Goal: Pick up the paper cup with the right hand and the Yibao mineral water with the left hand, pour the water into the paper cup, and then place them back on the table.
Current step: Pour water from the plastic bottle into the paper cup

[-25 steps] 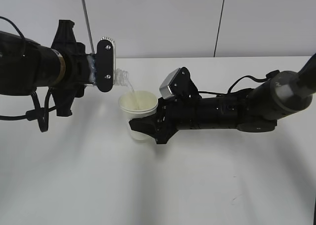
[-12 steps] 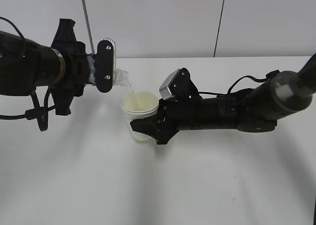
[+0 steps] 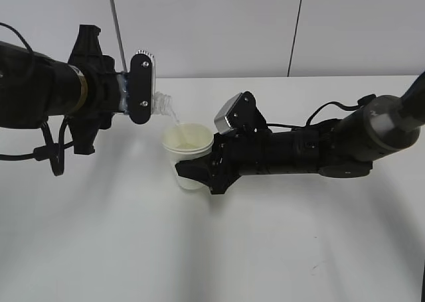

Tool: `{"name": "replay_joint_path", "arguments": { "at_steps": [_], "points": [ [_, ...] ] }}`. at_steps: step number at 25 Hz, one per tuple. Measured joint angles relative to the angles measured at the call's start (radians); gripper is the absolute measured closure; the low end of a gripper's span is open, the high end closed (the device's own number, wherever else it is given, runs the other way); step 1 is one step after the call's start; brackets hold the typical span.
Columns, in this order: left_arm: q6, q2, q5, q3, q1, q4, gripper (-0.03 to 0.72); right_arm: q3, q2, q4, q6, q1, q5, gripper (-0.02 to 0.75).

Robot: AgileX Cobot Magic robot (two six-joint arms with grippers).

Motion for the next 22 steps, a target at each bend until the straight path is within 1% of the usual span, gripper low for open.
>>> {"name": "replay_joint_path", "arguments": {
  "at_steps": [22],
  "points": [
    [0.0, 0.0, 0.009, 0.0, 0.0, 0.008, 0.313, 0.0, 0.0, -0.003, 0.0, 0.0, 0.002, 0.249]
  ]
}}
